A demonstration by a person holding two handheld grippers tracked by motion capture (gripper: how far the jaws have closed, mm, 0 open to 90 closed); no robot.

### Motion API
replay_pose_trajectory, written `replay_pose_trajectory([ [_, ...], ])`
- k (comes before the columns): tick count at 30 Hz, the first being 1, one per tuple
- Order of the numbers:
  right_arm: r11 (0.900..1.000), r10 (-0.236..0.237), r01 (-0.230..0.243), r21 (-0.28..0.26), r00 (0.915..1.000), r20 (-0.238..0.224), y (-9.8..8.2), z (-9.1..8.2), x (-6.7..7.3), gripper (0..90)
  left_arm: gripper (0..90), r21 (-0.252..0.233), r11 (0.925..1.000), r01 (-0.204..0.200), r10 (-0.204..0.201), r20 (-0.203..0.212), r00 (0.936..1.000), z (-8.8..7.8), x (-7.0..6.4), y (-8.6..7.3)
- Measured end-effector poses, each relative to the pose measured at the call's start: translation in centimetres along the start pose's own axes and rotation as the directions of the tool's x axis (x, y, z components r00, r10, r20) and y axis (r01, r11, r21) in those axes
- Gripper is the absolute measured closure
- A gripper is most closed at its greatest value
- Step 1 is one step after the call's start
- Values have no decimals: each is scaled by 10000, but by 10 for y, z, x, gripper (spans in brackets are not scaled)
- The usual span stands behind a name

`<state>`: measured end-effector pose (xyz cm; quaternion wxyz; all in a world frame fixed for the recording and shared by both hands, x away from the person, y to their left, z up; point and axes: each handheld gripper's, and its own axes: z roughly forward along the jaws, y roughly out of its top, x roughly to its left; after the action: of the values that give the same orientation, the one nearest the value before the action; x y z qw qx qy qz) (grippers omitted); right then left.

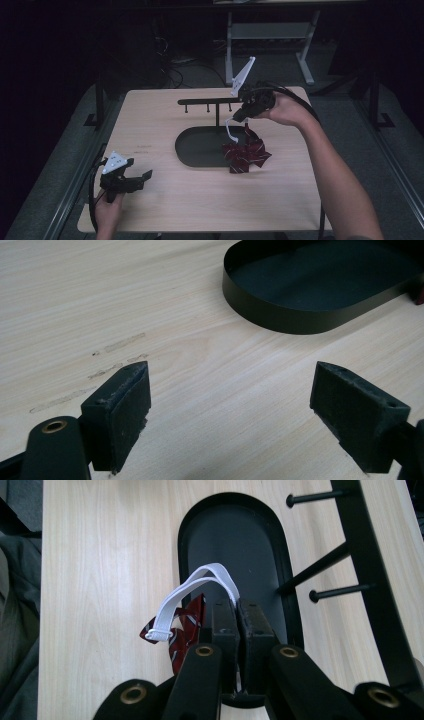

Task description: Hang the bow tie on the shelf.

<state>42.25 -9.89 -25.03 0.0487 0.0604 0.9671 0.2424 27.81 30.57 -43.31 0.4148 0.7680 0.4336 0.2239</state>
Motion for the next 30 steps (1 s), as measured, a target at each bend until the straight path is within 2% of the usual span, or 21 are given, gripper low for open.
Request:
replay_pose_trajectory([
  [5,10000,-55,55,66,10000,17,5,2,-5,867,163,-44,10000,10,-10,2,10000,-1,1,0],
  [23,9998,191,-192,99,9997,121,16,2,-27,867,163,-29,10000,6,-6,53,10000,-1,1,0],
  [30,9985,471,-474,257,9988,91,17,4,-35,867,163,-16,10000,-3,3,55,10000,-1,1,0],
])
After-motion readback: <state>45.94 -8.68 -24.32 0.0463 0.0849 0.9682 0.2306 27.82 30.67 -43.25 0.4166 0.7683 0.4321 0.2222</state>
